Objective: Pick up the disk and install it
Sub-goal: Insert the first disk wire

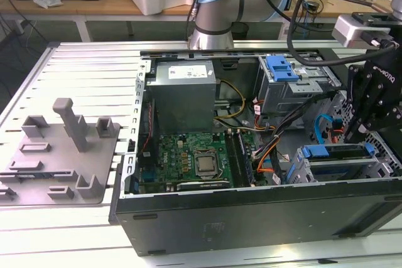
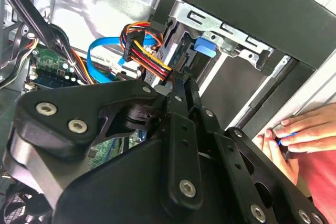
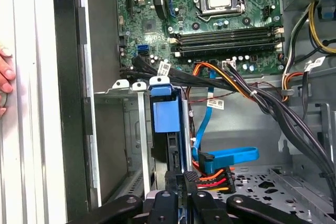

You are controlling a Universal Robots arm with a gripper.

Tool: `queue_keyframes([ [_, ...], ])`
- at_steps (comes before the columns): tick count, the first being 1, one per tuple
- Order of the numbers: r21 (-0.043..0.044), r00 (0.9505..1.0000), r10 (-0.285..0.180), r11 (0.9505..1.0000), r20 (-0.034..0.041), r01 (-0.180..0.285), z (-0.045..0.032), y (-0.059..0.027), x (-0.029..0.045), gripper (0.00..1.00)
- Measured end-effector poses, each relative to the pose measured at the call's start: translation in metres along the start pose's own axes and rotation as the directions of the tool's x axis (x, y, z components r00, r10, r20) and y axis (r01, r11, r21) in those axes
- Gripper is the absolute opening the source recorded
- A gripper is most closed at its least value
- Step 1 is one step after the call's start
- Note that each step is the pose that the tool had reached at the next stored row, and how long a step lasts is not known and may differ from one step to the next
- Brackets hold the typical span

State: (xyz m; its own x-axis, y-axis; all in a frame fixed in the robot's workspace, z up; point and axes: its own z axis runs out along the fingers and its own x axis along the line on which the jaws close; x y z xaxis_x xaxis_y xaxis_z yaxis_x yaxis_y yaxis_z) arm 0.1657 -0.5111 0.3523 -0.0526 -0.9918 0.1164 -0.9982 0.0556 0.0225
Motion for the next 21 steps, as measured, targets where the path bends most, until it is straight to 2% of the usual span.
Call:
queue_keyframes([
  [8, 0.0003, 1.0000, -0.002, 1.0000, 0.0005, 0.002, 0.0000, 0.0001, 0.0001, 0.16],
  [11, 0.0003, 1.0000, -0.002, 1.0000, 0.0046, 0.002, -0.0001, 0.0001, 0.0002, 0.16],
  [12, 0.0009, 1.0000, -0.002, 1.0000, 0.0079, 0.002, 0.0000, 0.0001, 0.0002, 0.16],
  [14, 0.0041, 0.9997, -0.003, 1.0000, 0.0225, 0.003, 0.0001, 0.0000, 0.0007, 0.16],
  [21, 0.0081, 0.9994, -0.008, 0.9999, 0.0326, 0.008, 0.0006, -0.0003, 0.0061, 0.16],
])
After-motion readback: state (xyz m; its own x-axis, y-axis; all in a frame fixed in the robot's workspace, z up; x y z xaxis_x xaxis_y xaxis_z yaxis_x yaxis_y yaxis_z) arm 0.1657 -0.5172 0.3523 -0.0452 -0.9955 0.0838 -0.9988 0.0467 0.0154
